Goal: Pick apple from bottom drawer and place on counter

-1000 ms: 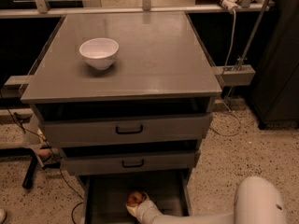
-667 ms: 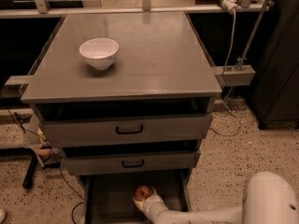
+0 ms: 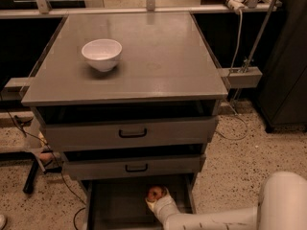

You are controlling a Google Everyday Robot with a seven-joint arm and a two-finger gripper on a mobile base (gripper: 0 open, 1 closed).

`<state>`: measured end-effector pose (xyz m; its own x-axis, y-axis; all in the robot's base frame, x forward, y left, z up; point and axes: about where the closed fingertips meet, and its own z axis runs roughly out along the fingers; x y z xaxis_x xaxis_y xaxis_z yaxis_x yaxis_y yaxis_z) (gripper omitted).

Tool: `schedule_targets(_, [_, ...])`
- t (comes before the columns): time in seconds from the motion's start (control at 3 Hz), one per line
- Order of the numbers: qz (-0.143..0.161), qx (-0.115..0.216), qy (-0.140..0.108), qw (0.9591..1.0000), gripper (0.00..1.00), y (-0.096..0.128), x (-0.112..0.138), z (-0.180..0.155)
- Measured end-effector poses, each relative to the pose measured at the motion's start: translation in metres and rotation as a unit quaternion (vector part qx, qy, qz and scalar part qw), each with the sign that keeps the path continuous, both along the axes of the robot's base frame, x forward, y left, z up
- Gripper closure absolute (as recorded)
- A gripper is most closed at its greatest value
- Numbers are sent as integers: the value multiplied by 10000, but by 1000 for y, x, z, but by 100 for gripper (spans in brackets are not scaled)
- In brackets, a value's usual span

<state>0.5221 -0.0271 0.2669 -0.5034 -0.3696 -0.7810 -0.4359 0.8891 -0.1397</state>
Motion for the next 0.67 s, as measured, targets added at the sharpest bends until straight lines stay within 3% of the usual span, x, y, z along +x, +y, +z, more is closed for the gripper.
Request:
schedule_targets(0.33, [-2,59,-29,10000,100,-7,2,16])
schedule_targets(0.67, [-277,101,-64,9995,100,-30,-6,56])
